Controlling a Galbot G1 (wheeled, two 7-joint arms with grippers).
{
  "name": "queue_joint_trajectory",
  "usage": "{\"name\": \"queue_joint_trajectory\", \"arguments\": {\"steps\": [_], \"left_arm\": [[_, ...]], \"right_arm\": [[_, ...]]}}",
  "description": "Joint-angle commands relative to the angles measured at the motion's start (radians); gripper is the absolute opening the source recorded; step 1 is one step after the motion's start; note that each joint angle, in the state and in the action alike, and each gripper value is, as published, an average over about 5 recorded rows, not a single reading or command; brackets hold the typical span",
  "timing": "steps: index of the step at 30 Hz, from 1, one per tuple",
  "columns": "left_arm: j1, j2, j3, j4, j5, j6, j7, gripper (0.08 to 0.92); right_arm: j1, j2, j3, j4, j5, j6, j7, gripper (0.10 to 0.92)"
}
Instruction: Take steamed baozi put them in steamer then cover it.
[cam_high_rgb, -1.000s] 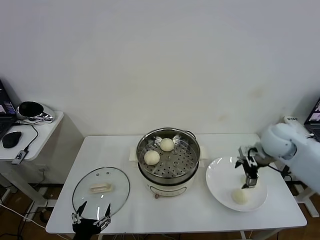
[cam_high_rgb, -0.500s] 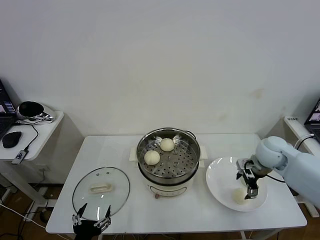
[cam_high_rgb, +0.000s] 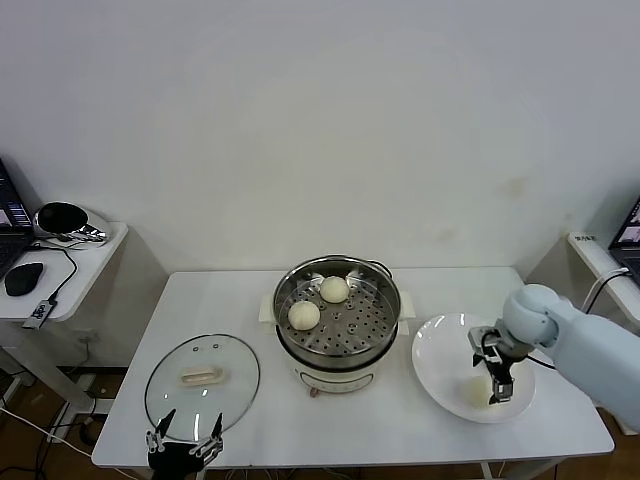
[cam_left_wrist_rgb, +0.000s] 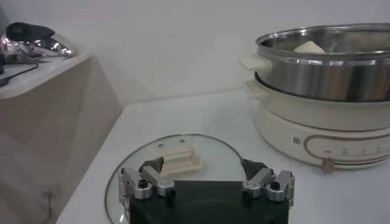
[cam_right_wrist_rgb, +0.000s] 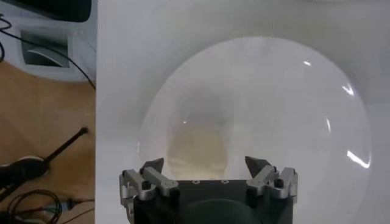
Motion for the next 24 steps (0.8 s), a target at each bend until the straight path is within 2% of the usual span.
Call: {"name": "queue_joint_trajectory", "arguments": {"steps": [1, 18, 21, 24], "left_arm": [[0.000, -0.001, 0.001, 0.007, 0.002, 0.001, 0.000, 0.823], [0.002, -0.001, 0.006, 0.011, 0.004, 0.001, 0.000, 0.823], [0.003, -0.001, 0.007, 0.010, 0.003, 0.001, 0.000, 0.823], [0.003, -0.001, 0.008, 0.011, 0.003, 0.001, 0.000, 0.823]], "right_arm": [[-0.015, 0.023, -0.001, -0.044, -0.019, 0.011, 0.017, 0.823], [-0.035, 0.027, 0.011, -0.050, -0.026, 0.013, 0.022, 0.817], [-0.040, 0.024, 0.016, -0.047, -0.023, 0.010, 0.021, 0.769], [-0.043, 0.020, 0.022, -0.044, -0.020, 0.008, 0.019, 0.666]]}}
